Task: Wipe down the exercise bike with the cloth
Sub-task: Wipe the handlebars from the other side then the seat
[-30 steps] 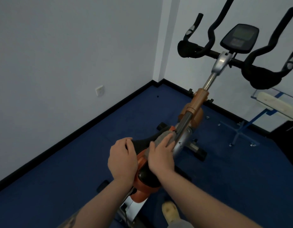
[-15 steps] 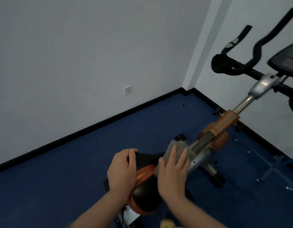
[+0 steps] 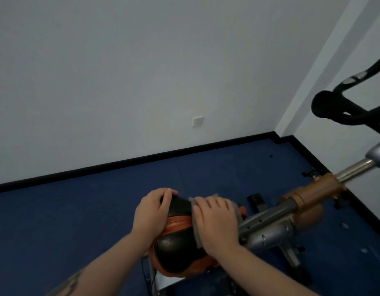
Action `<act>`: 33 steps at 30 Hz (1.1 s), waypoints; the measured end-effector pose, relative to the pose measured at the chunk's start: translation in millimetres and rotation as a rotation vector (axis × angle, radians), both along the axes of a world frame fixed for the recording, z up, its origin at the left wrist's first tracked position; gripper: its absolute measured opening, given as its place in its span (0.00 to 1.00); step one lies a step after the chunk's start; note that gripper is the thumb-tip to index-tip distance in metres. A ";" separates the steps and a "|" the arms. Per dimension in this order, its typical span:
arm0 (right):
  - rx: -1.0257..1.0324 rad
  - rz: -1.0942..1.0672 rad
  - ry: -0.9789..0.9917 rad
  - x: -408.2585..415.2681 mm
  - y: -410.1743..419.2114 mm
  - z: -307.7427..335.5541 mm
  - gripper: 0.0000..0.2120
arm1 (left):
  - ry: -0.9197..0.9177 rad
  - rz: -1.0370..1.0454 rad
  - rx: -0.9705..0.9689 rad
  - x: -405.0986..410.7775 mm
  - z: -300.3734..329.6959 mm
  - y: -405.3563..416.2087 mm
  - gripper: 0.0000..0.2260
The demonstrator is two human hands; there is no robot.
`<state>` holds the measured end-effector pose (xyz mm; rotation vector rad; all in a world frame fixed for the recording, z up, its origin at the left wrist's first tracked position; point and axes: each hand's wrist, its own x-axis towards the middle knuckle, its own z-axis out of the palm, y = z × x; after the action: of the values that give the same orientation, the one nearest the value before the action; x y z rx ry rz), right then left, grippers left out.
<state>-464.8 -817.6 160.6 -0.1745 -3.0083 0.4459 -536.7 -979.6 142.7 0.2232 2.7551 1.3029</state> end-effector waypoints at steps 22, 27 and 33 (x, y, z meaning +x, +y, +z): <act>0.102 0.488 -0.076 -27.4 33.8 -2.9 0.15 | -0.036 0.430 -0.072 91.0 1.9 20.4 0.25; 0.214 0.425 -0.363 -71.1 -2.3 2.8 0.15 | -0.021 0.494 0.036 89.2 1.8 21.2 0.19; -0.141 0.637 -0.159 -44.4 -0.9 -0.9 0.24 | -0.024 0.516 0.058 95.3 3.3 21.8 0.19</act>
<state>-509.2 -818.5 159.7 0.7950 -3.1259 0.7194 -441.4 -957.9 146.0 -0.5328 2.8608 1.4669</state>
